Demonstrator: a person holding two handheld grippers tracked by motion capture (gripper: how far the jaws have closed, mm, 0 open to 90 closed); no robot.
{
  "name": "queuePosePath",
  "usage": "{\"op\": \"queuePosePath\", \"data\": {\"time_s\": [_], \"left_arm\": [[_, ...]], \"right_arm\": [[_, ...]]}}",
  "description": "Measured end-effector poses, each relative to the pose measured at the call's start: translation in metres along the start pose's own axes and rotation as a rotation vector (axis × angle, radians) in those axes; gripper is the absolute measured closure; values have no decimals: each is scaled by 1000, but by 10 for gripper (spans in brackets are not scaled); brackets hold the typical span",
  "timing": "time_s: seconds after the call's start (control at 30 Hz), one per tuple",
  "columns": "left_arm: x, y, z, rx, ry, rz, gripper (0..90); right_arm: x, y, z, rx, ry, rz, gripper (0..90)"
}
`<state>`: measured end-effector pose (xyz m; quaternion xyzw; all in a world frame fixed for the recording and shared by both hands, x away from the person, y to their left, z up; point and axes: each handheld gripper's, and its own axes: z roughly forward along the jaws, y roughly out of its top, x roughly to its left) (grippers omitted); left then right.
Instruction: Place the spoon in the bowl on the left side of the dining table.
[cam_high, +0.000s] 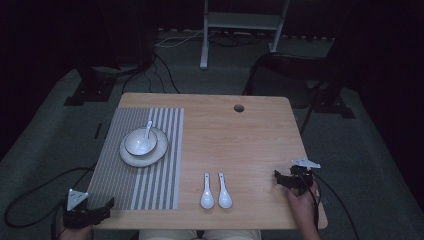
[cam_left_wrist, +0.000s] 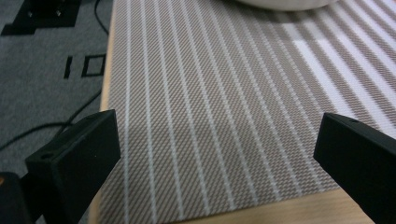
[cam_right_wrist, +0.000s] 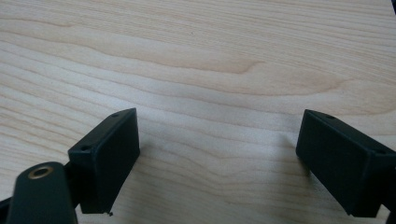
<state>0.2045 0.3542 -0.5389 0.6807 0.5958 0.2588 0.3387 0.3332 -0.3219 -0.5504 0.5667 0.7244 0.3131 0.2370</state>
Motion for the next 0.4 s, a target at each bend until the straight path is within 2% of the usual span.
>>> {"op": "queuePosePath", "data": {"time_s": [0.03,0.13,0.23,0.4], "left_arm": [[1,0,-1,5,3,-7,6],[3,0,-3,-21,6,-30,6],[3,0,-2,-13,19,-27,6],[1,0,-1,-4,14,-17,6]], "right_arm": [[0,0,0,0,0,0,128],[0,0,0,0,0,0,128],[0,0,0,1,0,0,128],[0,0,0,1,0,0,128]]}}
